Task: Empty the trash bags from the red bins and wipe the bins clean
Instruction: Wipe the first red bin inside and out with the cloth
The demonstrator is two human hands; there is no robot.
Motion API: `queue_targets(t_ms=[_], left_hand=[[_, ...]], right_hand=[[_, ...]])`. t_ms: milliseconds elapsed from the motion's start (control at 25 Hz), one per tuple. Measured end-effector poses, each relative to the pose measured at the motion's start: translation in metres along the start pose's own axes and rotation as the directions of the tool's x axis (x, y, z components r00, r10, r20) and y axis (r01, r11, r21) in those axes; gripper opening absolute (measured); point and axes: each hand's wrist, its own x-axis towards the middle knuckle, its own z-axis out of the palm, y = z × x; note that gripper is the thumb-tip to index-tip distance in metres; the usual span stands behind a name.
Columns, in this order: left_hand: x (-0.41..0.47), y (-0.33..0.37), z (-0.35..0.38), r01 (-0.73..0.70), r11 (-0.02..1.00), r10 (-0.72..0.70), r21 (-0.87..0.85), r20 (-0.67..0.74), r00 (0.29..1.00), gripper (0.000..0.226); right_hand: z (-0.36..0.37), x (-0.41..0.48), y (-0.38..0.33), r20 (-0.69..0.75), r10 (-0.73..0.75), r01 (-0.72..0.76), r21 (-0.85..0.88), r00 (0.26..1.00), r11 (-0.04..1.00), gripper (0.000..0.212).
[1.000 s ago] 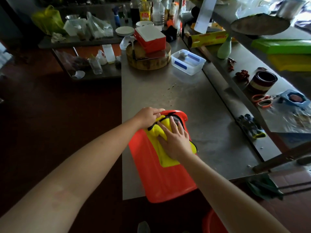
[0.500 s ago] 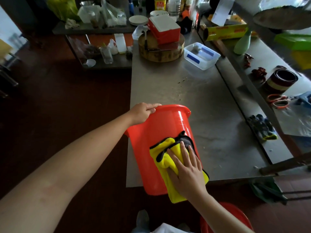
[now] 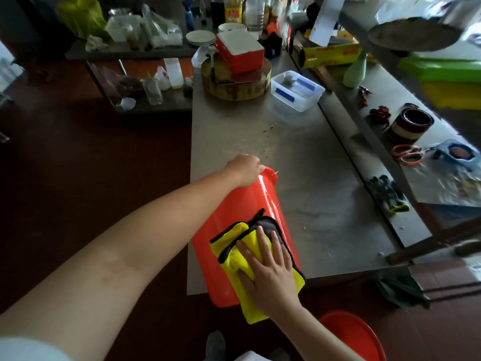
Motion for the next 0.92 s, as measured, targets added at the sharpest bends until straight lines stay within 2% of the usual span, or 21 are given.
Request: queue_targets(t_ms=[80, 160, 320, 400, 600, 760, 920], left_hand=[[0.001, 0.0, 0.002, 0.069, 0.997, -0.068, 0.021, -0.044, 0.997, 0.038], [-0.002, -0.006, 0.001, 0.097, 0.995, -0.098, -0.028, -0.064, 0.993, 0.033], [-0.016, -0.023, -0.004, 0.037, 0.986, -0.05, -0.16, -0.076, 0.996, 0.024], [-0.025, -0.031, -0.004, -0.008, 0.959, -0.021, -0.284, -0.101, 0.995, 0.024], [-0.045, -0.051, 0.011, -0.038, 0.793, -0.008, -0.608, -0.074, 0.997, 0.017], [-0.055, -0.073, 0.019, 0.007, 0.708, -0.054, -0.706, -0.044, 0.998, 0.019], [-0.061, -0.092, 0.023, 0.026, 0.589, -0.063, -0.807, -0.013, 0.998, 0.014]], right_hand=[[-0.001, 0.0, 0.003, -0.004, -0.001, 0.001, 0.011, 1.0, 1.0, 0.054], [-0.001, -0.001, 0.005, -0.009, -0.007, 0.007, 0.03, 1.0, 1.0, 0.055], [-0.004, 0.022, 0.006, 0.016, 0.063, -0.064, 0.086, 0.998, 0.994, 0.057], [-0.01, 0.043, 0.005, 0.017, 0.089, -0.09, 0.063, 0.996, 0.994, 0.06], [-0.029, 0.098, 0.0, -0.036, 0.1, -0.101, -0.049, 0.994, 0.994, 0.06], [-0.022, 0.112, -0.001, -0.005, 0.042, -0.042, -0.112, 0.999, 0.993, 0.062], [-0.023, 0.118, 0.026, -0.001, 0.087, -0.087, -0.02, 0.996, 0.996, 0.065]])
